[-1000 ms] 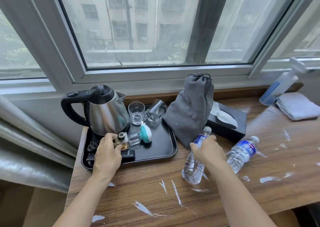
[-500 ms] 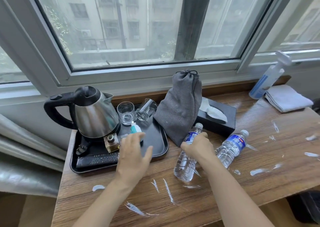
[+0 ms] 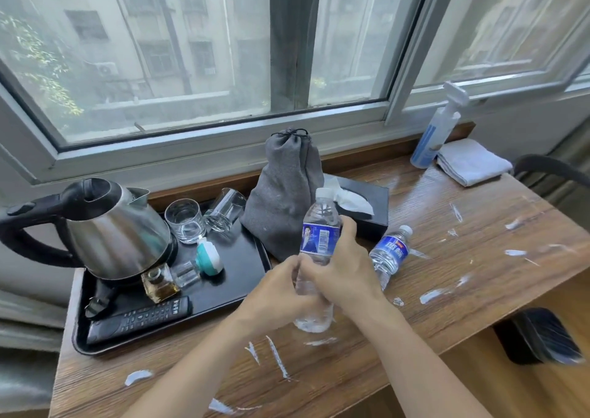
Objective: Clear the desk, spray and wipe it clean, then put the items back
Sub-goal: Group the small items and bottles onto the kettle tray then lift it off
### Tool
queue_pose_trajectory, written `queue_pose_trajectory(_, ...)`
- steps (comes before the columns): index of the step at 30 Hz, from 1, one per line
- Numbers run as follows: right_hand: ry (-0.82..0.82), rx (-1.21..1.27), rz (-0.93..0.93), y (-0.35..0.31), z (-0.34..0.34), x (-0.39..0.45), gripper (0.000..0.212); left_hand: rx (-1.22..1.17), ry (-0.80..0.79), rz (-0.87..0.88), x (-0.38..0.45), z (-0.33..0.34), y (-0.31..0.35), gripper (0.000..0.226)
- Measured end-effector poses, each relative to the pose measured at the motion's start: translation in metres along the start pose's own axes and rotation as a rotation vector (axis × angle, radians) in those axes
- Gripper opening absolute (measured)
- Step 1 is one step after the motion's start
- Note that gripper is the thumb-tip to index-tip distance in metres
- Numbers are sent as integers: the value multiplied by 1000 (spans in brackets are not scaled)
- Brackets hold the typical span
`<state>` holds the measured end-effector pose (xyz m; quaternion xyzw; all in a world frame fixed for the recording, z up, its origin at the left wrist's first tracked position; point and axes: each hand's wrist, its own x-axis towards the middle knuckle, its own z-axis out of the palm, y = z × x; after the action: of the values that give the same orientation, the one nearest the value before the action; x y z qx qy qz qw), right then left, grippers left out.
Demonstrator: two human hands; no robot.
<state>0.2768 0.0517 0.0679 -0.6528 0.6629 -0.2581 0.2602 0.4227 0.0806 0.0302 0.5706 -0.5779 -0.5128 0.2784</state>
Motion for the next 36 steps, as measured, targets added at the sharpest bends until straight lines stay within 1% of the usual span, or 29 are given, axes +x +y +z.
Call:
queue_pose_trajectory(2,1,49,-82,-1,-6,-5,87,-37,69,44,-1,-2,1,45)
queue_pose_trajectory(4,-67,131,-114,2,-14,-8,83,-42,115,77,-5,-5,3,45)
queue_pose_trajectory(5,-88,183,-83,4,-19,-8,79,-44,137,82,-8,-7,4,45)
queue_pose_trajectory(7,-19,216,33,18,-29,-1,69,-60,203,93,-15,-12,4,42)
queue_pose_trajectory(8,25,146,102,28,-33,6,64,-67,245,100,-19,-14,3,42)
queue_pose_trajectory(9,51,8,182,42,-35,14,64,-70,290,106,-22,-17,1,43)
queue_pose_trajectory(10,67,-131,264,58,-36,21,66,-73,338,114,-25,-20,-2,44)
queue_pose_trajectory(12,75,-277,407,88,-33,33,75,-71,437,120,-29,-28,-9,47)
queue_pose_trajectory(15,11,-310,498,109,-22,47,102,-80,559,101,-34,-43,-24,50)
queue_pose_trajectory(18,-27,-274,536,112,-13,56,119,-50,634,67,-36,-59,-37,47)
queue_pose_trajectory(21,-20,-224,596,120,-9,66,126,-1,691,48,-38,-70,-50,47)
queue_pose_trajectory(24,-40,-158,651,131,-11,72,126,-10,738,34,-41,-76,-64,48)
queue_pose_trajectory(26,-28,-139,665,125,-14,64,123,-28,755,27,-44,-76,-71,48)
queue_pose_trajectory(28,-10,-138,637,114,-19,50,111,-47,775,29,-47,-74,-75,47)
queue_pose_trajectory(31,31,-105,525,93,-25,28,76,-55,811,30,-48,-71,-78,48)
queue_pose_trajectory(32,61,-56,468,83,-25,20,69,-43,825,22,-47,-71,-80,49)
queue_pose_trajectory(34,121,68,316,61,-25,5,68,-18,855,-1,-45,-71,-84,51)
queue_pose_trajectory(36,150,163,168,34,-22,-8,79,5,880,-30,-43,-71,-89,55)
